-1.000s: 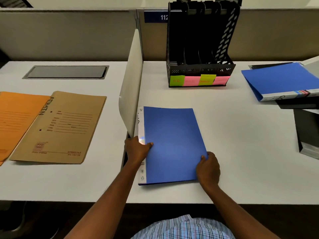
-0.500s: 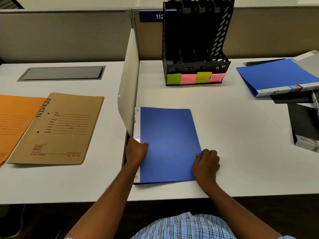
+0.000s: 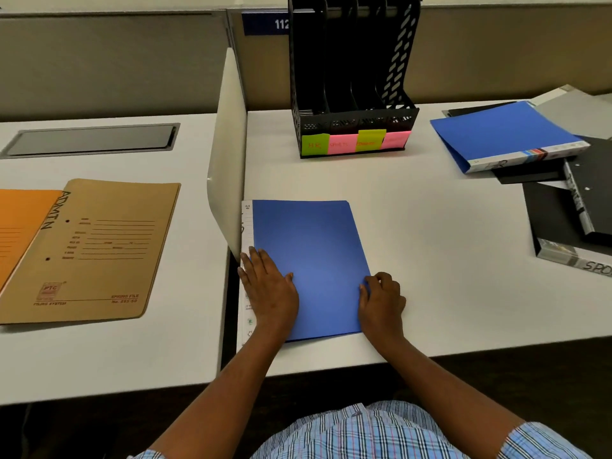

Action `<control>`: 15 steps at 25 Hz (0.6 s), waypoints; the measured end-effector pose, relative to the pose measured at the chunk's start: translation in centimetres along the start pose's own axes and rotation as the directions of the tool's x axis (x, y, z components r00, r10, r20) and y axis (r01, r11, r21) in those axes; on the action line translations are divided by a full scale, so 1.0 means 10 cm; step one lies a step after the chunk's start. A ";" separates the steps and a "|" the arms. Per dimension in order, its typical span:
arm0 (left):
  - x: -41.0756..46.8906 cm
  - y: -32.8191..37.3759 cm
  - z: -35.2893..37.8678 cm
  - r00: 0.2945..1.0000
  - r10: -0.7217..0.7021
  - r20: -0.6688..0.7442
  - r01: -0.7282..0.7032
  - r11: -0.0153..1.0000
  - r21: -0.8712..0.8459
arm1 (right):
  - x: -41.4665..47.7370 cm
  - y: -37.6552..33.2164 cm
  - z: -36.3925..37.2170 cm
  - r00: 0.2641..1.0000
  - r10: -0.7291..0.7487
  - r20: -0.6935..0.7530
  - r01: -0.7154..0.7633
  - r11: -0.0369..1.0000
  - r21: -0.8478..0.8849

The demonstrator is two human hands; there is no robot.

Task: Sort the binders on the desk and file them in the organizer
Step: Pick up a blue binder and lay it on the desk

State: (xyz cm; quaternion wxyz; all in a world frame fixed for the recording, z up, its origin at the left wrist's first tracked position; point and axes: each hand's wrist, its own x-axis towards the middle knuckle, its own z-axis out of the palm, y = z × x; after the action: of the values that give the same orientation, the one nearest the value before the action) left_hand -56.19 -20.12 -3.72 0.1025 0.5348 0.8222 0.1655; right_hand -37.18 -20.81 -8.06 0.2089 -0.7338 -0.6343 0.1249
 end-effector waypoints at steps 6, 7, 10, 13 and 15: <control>-0.14 0.27 0.23 0.960 0.278 0.035 -0.273 0.956 -0.105 | -0.12 0.24 -0.17 0.986 -0.106 0.130 0.108 0.994 -0.007; -0.13 0.32 0.24 0.958 0.286 0.033 -0.279 0.950 -0.142 | -0.14 0.25 -0.17 0.980 -0.129 0.150 0.131 0.991 0.000; -0.15 0.61 0.28 0.959 0.272 0.081 -0.243 0.933 -0.265 | -0.16 0.43 -0.25 0.985 -0.099 0.144 0.101 0.995 -0.009; -0.23 0.91 0.35 0.950 0.281 0.138 -0.228 0.923 -0.309 | -0.05 0.72 -0.39 0.989 -0.069 0.130 0.074 0.997 -0.036; -0.28 1.13 0.39 0.942 0.303 0.146 -0.245 0.915 -0.320 | 0.02 0.89 -0.49 0.988 -0.068 0.135 0.073 0.997 -0.029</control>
State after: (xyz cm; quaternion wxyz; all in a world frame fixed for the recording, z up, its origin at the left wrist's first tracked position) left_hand -44.17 -17.84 -3.03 0.2365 0.6372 0.6905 0.2473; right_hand -27.10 -22.32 -7.87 0.1576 -0.7042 -0.6745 0.1559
